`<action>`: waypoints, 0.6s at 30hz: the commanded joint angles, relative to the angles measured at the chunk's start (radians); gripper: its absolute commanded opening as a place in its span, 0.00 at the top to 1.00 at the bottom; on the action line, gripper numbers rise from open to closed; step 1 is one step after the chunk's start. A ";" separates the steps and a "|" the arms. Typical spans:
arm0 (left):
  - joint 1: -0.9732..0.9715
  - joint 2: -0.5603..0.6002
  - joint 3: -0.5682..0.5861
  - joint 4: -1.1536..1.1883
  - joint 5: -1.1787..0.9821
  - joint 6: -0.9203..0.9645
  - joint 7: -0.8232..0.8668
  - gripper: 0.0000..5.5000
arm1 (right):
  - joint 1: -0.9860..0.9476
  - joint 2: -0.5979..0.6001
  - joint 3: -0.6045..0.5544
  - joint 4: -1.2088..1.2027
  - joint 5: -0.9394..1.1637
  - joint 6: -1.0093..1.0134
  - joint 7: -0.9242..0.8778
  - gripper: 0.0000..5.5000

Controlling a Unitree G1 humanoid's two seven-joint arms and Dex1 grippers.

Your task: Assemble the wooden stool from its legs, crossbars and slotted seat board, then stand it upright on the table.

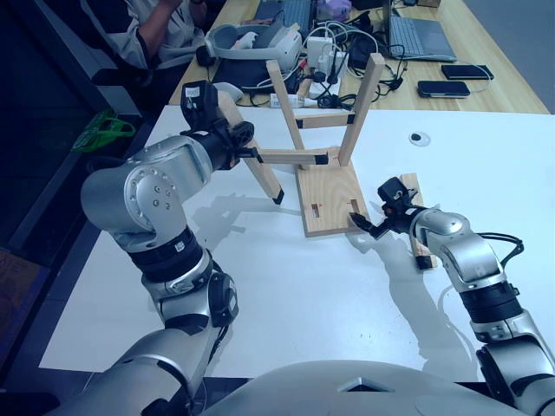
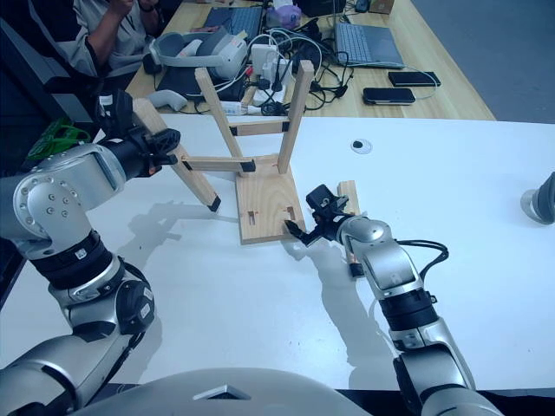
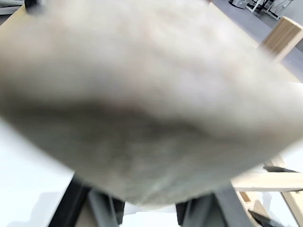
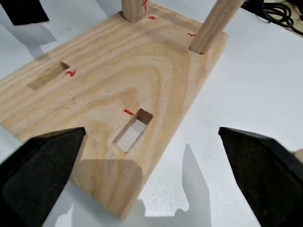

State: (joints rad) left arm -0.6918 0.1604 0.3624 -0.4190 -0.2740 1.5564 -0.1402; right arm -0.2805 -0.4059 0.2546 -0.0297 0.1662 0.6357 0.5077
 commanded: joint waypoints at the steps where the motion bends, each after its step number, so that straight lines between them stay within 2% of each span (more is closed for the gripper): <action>1: -0.021 0.023 -0.009 0.014 0.007 -0.030 0.005 0.81 | 0.004 0.023 -0.029 -0.005 0.037 0.073 0.018 0.02; 3: -0.020 0.024 -0.019 0.025 0.008 -0.052 0.007 0.81 | 0.016 0.042 -0.060 -0.014 0.074 0.125 0.016 0.02; 5: -0.034 0.025 -0.024 0.036 0.006 -0.072 0.008 0.81 | -0.003 0.147 -0.209 -0.011 0.216 0.283 -0.031 0.02; 7: -0.041 0.028 -0.025 0.046 0.004 -0.087 0.009 0.81 | -0.025 0.213 -0.300 -0.011 0.315 0.403 -0.056 0.02; 12: -0.051 0.040 -0.026 0.062 0.001 -0.104 0.012 0.81 | -0.061 0.270 -0.356 -0.028 0.437 0.569 -0.065 0.02; 18: -0.043 0.030 -0.015 0.063 0.001 -0.114 0.023 0.81 | -0.054 0.293 -0.376 -0.070 0.498 0.632 -0.079 0.02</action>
State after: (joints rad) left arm -0.7273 0.1912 0.3334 -0.3485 -0.2752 1.4496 -0.1324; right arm -0.3268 -0.1161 -0.1080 -0.0775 0.6501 1.2517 0.4460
